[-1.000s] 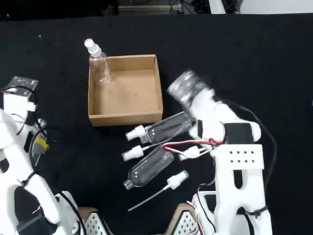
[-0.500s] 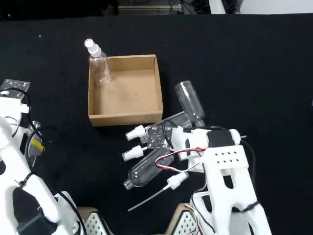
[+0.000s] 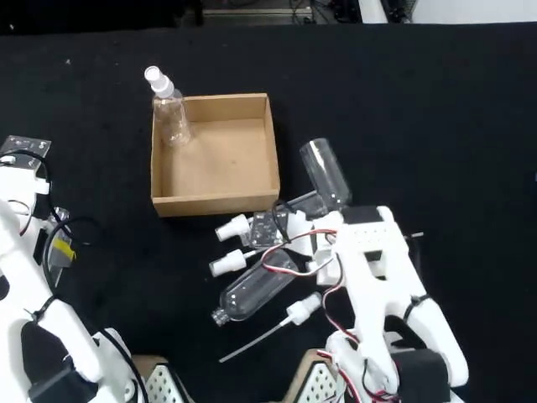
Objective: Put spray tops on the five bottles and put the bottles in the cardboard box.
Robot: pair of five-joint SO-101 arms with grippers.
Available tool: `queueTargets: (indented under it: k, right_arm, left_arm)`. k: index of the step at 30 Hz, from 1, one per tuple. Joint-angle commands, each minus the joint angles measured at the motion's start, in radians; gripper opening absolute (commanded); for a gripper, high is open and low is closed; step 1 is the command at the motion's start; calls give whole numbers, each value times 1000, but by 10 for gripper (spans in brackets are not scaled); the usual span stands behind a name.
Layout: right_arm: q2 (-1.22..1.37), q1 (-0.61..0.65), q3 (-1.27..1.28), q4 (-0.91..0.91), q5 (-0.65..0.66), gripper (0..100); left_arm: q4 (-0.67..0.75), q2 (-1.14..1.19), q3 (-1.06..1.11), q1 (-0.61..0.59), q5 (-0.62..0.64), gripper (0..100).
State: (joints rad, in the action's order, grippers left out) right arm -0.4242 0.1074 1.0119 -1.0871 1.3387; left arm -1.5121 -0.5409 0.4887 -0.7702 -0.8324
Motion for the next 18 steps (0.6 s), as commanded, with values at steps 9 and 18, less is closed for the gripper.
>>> queueTargets:
  k: [9,18]
  right_arm:
    - [4,21,31,23,95,198]
    - [5,-58,90,164,101,197]
  left_arm:
    - [-5,-9,-53,-12,-9,152]
    - [-5,-9,-53,-5,-9,152]
